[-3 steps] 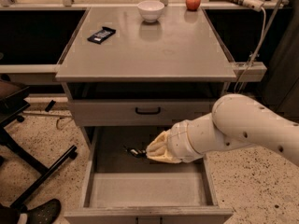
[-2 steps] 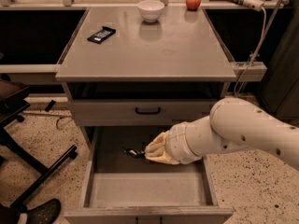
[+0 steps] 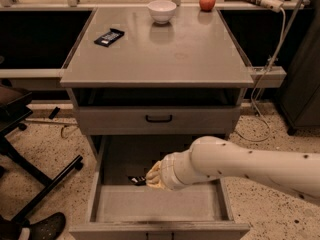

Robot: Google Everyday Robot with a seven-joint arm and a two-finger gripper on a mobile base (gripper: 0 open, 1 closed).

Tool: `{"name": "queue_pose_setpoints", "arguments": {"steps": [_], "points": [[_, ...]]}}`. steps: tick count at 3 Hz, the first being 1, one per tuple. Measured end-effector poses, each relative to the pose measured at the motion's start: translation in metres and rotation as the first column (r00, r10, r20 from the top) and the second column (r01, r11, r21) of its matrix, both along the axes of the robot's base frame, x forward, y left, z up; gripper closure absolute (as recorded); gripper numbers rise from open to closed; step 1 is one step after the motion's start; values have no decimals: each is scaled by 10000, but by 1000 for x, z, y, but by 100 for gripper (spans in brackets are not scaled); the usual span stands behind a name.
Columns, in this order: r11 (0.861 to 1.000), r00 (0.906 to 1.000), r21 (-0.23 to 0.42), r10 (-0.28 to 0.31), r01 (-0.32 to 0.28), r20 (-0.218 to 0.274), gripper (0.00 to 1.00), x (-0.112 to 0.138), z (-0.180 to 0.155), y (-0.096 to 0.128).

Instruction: Place rxbar chocolate into middle drawer

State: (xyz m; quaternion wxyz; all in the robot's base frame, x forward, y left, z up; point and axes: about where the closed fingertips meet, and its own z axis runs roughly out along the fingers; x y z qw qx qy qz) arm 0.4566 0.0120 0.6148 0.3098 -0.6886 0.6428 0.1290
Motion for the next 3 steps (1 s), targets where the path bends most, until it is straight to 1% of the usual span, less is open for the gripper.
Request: {"name": "queue_pose_setpoints", "arguments": {"steps": [1,2,3], "points": [[9927,9958,-1002,-609,676,685,100,34,-41,-17],[9801,9751,-1040,-1507,1688,1627,100,81,-45,-22],[9706,9610,-599,-2205,2331,1667,100,113,-60,-9]]}}
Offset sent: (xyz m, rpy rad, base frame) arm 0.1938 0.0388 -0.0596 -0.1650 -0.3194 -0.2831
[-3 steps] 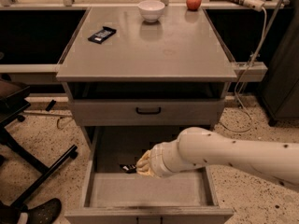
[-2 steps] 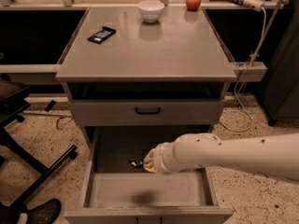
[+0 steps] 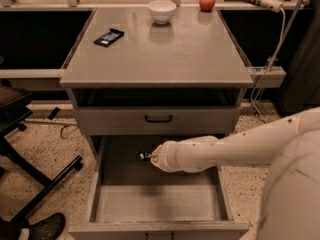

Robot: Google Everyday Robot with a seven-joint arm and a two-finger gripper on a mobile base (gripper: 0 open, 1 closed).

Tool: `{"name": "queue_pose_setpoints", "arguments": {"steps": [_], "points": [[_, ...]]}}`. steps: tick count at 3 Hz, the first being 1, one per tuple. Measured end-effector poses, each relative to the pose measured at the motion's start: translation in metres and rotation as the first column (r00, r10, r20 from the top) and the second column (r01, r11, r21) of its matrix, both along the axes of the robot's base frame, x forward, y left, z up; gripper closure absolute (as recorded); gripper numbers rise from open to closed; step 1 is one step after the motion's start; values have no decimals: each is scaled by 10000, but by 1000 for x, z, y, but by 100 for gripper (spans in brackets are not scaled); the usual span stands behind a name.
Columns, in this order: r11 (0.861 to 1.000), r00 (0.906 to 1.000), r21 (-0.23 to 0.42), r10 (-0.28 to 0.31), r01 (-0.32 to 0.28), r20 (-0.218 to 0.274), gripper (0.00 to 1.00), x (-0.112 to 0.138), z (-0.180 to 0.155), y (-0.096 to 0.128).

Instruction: Place rxbar chocolate into middle drawer

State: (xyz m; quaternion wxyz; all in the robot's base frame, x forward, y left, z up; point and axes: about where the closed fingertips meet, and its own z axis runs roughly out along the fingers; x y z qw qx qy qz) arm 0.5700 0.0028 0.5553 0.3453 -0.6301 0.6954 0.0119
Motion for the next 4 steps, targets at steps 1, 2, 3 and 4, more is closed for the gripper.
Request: {"name": "queue_pose_setpoints", "arguments": {"steps": [1,2,3,4], "points": [[10000,10000,20,24,-24,-26,100,0,-4,3],[10000,9999,79,-1,2,-155,100,0,-11,3],[9991,9964,339,-243,271,-816,100,2,-38,1],[9940,9688,825,-496,715,-2427,100,-5,-101,-2]]}}
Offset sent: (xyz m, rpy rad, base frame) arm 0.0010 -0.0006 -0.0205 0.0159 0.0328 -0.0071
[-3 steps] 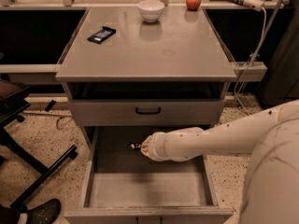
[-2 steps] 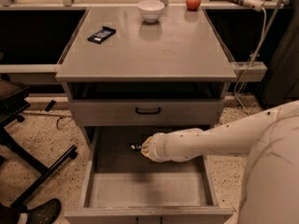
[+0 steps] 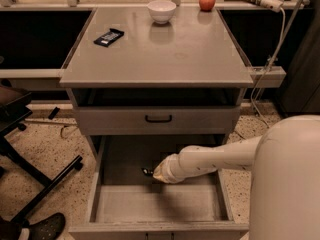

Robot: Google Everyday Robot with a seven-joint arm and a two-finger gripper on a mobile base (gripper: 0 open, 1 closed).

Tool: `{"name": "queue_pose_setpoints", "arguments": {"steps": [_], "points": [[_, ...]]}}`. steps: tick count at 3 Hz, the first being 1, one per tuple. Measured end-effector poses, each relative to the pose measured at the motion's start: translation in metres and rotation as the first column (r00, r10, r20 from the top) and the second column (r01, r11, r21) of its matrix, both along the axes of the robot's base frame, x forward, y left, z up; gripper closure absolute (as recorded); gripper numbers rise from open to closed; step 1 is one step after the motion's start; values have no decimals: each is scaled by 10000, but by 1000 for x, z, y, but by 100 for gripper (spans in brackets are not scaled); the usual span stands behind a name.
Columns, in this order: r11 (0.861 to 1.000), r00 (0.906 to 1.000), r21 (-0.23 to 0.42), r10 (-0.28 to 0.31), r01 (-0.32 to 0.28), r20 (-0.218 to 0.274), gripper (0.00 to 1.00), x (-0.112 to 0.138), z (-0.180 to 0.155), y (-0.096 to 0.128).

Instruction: Place rxbar chocolate into middle drawer

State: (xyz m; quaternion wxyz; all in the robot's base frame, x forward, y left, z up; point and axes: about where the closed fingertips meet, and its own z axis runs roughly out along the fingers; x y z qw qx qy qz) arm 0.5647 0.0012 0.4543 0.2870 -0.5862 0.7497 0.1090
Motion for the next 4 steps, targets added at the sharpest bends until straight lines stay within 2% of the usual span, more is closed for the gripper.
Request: {"name": "queue_pose_setpoints", "arguments": {"steps": [1,2,3,4], "points": [[9981,9862,601,-12,113,-1653,100,-26,-62,4],[9927,9664,1205,256,55,-2559,100,-46,-87,5],[9928,9636,1196,317,3,-2655,82,-50,-89,5],[9928,9637,1195,317,3,-2652,58,-50,-89,5]]}}
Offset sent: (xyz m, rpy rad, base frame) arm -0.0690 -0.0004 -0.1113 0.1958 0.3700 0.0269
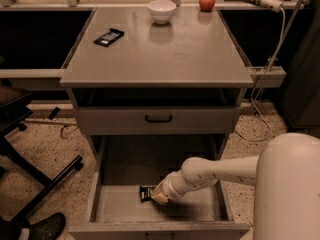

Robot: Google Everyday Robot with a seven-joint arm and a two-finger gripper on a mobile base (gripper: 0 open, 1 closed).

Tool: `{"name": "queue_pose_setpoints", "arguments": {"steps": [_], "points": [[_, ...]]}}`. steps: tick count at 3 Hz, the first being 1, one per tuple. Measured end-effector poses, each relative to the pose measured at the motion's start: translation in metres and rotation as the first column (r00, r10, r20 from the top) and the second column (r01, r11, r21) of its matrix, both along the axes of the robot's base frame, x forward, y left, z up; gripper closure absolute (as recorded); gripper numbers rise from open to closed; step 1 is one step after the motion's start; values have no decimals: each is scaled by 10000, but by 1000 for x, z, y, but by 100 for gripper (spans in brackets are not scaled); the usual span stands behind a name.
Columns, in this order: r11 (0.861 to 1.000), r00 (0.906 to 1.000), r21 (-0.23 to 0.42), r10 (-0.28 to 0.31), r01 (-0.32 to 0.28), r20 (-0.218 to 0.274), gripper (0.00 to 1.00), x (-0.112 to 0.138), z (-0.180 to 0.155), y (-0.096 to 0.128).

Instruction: Place rxbar chocolate into middle drawer

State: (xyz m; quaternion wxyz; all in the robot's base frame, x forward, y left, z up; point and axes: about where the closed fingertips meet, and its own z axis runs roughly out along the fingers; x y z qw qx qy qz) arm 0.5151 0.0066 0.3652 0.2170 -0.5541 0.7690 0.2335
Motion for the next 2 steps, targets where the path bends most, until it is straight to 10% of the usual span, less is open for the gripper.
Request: {"name": "queue_pose_setpoints", "arguments": {"steps": [2], "points": [[10000,10000,0,1,-1,-1,12,0,0,0]]}}
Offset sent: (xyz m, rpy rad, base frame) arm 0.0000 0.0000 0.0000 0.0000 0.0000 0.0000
